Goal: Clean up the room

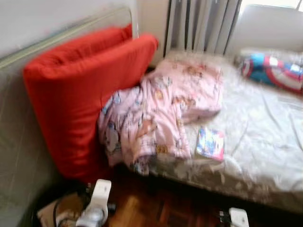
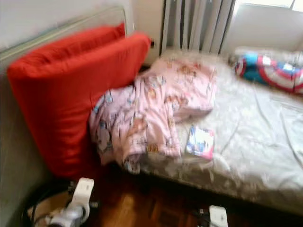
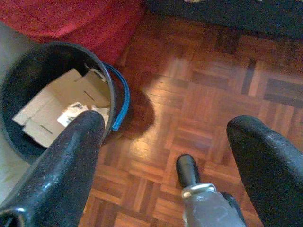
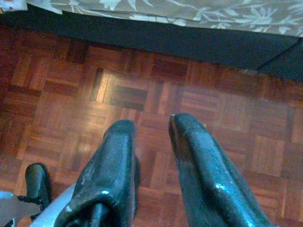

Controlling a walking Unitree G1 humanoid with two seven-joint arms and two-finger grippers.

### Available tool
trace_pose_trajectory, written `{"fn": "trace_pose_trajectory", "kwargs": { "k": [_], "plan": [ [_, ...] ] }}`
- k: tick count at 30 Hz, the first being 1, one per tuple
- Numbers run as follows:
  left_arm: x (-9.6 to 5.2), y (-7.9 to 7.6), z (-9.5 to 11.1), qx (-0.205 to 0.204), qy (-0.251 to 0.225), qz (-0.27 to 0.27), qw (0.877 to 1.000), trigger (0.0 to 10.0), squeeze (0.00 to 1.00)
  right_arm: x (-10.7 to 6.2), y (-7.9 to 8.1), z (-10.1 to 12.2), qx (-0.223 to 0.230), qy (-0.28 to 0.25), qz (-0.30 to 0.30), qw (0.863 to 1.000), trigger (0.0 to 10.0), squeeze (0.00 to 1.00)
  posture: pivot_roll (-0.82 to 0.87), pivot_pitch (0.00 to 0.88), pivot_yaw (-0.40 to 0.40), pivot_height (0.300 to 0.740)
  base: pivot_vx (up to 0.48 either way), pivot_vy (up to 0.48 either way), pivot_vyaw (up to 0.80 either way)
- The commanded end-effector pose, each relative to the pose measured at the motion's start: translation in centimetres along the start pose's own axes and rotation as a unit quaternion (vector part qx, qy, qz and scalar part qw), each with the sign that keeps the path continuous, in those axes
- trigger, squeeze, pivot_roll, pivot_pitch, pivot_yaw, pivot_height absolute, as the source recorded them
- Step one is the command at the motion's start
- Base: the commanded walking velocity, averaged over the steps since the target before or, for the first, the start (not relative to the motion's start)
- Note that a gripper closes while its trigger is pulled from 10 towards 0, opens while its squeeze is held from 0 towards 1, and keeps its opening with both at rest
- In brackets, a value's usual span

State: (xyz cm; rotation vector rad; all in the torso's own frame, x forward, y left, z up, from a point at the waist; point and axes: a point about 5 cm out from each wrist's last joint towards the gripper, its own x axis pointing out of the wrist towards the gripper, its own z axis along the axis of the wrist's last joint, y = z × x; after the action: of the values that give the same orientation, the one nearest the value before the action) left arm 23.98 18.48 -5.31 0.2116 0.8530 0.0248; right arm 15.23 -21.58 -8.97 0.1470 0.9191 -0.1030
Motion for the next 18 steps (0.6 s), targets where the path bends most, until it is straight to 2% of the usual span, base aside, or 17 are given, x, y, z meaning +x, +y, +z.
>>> {"fn": "trace_pose_trajectory", "kwargs": {
  "k": [1, 14, 18],
  "plan": [
    [-0.04, -0.96, -0.25, 0.000, 0.008, -0.013, 1.000, 10.0, 0.00, -0.14, -0.64, 0.03, -0.007, -0.004, -0.016, 1.000, 10.0, 0.00, -0.03, 0.000, -0.028, 0.740, 0.000, -0.281, 0.00],
    [-0.06, -1.07, -0.34, -0.005, 0.009, -0.013, 1.000, 10.0, 0.00, -0.15, -0.62, -0.01, -0.005, -0.002, -0.009, 1.000, 10.0, 0.00, -0.04, 0.000, -0.035, 0.740, 0.000, -0.279, 0.00],
    [-0.07, -1.13, -0.39, -0.005, 0.010, -0.014, 1.000, 10.0, 0.00, -0.17, -0.66, -0.05, -0.005, -0.002, -0.009, 1.000, 10.0, 0.00, -0.04, 0.000, -0.035, 0.740, 0.000, 0.000, 0.00]
  ]
}}
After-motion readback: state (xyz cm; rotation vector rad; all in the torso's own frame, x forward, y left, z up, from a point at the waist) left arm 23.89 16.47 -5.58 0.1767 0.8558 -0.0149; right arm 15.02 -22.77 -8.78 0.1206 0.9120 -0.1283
